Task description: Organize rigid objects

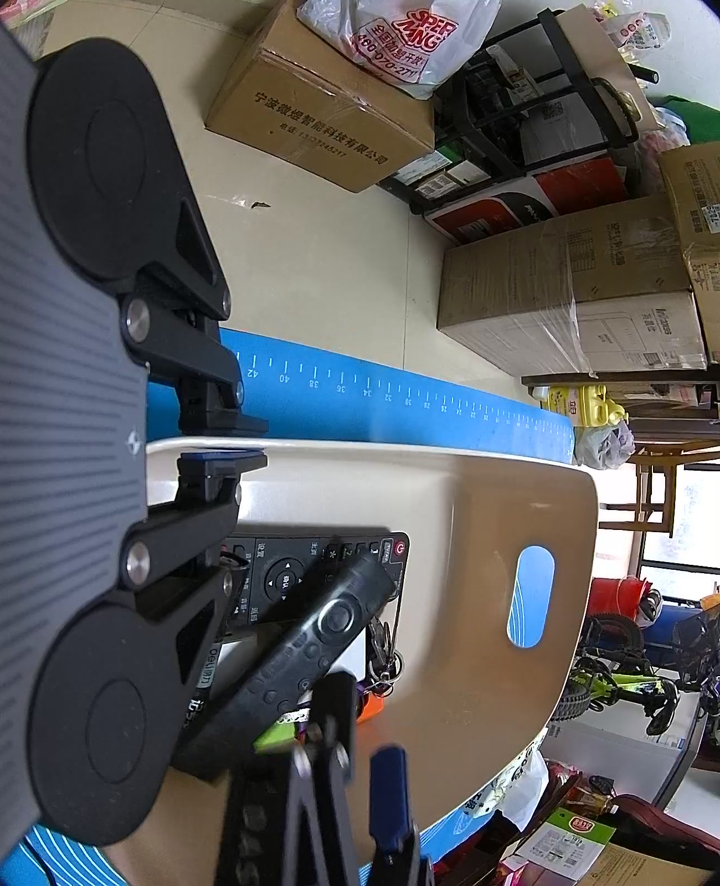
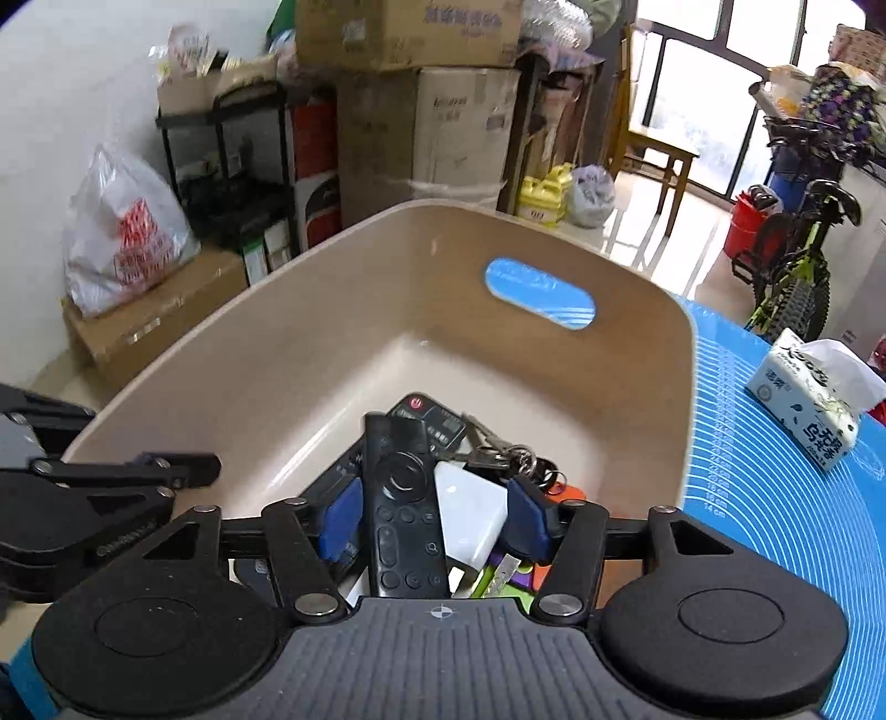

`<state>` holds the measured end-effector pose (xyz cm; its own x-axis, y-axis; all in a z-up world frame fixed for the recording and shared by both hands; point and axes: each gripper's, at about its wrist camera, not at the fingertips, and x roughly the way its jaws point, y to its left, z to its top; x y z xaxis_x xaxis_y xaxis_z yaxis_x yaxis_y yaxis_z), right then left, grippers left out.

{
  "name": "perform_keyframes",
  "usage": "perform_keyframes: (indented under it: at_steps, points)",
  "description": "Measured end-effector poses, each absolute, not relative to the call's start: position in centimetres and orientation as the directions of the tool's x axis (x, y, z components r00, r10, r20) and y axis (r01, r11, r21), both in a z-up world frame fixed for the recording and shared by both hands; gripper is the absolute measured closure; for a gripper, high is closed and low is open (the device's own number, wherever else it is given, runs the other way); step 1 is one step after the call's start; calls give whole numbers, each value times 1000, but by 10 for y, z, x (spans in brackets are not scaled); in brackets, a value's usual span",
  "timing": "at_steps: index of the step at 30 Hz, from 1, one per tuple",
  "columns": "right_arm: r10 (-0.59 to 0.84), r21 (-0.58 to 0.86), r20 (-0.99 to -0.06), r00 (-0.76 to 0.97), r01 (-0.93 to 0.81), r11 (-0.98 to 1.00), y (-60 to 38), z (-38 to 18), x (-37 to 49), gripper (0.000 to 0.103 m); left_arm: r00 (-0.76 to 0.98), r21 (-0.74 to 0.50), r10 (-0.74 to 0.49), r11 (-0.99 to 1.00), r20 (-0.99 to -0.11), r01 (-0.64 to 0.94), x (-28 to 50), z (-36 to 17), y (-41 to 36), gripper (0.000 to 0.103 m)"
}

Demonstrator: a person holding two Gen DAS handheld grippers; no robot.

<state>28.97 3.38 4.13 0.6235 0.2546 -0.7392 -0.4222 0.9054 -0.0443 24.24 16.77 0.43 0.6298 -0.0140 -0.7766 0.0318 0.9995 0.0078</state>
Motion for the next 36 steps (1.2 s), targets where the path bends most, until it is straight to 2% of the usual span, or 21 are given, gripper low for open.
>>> perform_keyframes:
  at_steps: [3,4,5,7,10,13,17,19,22,28,36]
  points:
    - [262,-31,-706,658,-398,917,21,50,282,34,637,2,-12,1000,-771,21,243,7,169,94]
    - [260,-29,-698,667,-389,921,17,52,279,33,642,1,-10,1000,-767,18,242,9,169,91]
    - [259,-26,-689,677,-381,924,13,54,276,32,651,7,-1,1000,-759,10,240,10,169,86]
    - [263,-13,-675,690,-367,930,3,58,270,32,673,14,18,1000,-740,-12,237,15,171,64]
    - [266,11,-657,706,-344,939,-11,65,261,30,695,8,27,1000,-718,-30,232,22,174,47]
    - [257,9,-642,722,-328,945,-22,69,253,29,710,26,50,999,-702,-45,226,28,172,38]
    - [254,11,-628,735,-318,948,-30,72,243,22,732,29,68,997,-678,-66,217,41,173,35]
    - [254,13,-622,741,-314,949,-34,73,237,22,747,30,74,997,-660,-73,210,51,171,29]
    - [252,10,-610,751,-311,951,-40,78,228,20,775,40,79,997,-627,-69,196,68,165,26]
    - [258,26,-581,772,-299,954,-54,88,205,13,799,56,80,997,-596,-59,173,88,153,25]
    - [239,28,-552,799,-269,963,-68,99,170,12,803,40,38,999,-594,-18,143,95,133,25]
